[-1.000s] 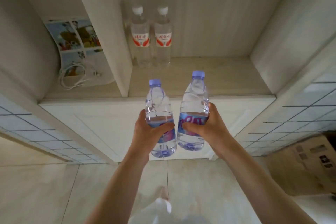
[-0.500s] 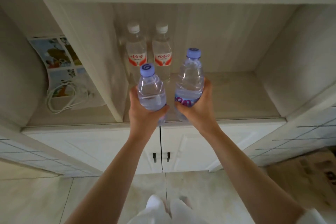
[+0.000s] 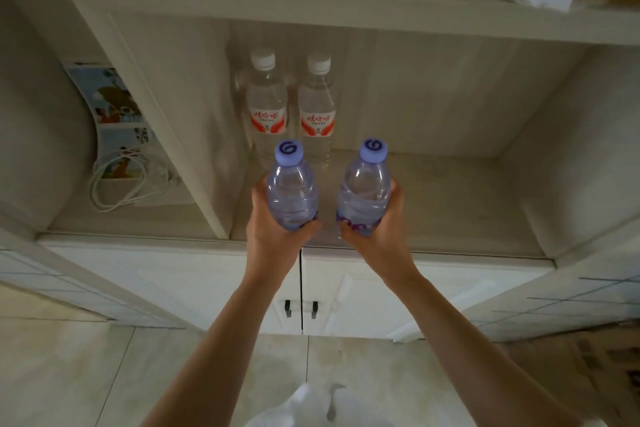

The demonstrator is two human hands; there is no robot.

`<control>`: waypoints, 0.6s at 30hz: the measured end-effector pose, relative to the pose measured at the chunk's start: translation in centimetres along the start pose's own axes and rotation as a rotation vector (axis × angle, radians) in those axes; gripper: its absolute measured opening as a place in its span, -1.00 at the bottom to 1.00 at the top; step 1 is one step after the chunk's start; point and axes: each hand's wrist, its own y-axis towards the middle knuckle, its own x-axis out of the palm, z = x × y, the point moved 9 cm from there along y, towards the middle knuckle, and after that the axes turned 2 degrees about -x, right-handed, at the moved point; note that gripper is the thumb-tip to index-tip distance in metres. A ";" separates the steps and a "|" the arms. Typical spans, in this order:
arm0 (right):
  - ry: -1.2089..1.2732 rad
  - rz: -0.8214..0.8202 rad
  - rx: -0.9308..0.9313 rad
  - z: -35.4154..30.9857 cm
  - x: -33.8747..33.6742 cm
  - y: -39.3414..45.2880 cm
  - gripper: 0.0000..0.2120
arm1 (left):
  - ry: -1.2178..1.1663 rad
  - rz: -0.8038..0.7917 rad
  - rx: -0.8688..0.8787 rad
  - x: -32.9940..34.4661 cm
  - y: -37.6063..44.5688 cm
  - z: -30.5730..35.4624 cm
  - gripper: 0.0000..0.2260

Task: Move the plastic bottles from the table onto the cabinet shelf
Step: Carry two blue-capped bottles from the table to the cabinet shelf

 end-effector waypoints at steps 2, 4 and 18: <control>-0.004 0.002 0.033 0.8 -0.4 -0.3 -0.20 | 0.049 -0.003 0.024 -0.1 -0.4 -0.4 -0.30; -0.067 0.012 0.032 1.1 -0.7 -1.0 -0.23 | 0.080 0.027 0.029 -0.4 -1.0 -1.1 -0.28; -0.151 0.086 0.065 3.1 -2.8 1.0 -0.33 | 0.162 0.067 0.043 4.2 0.4 -0.7 -0.23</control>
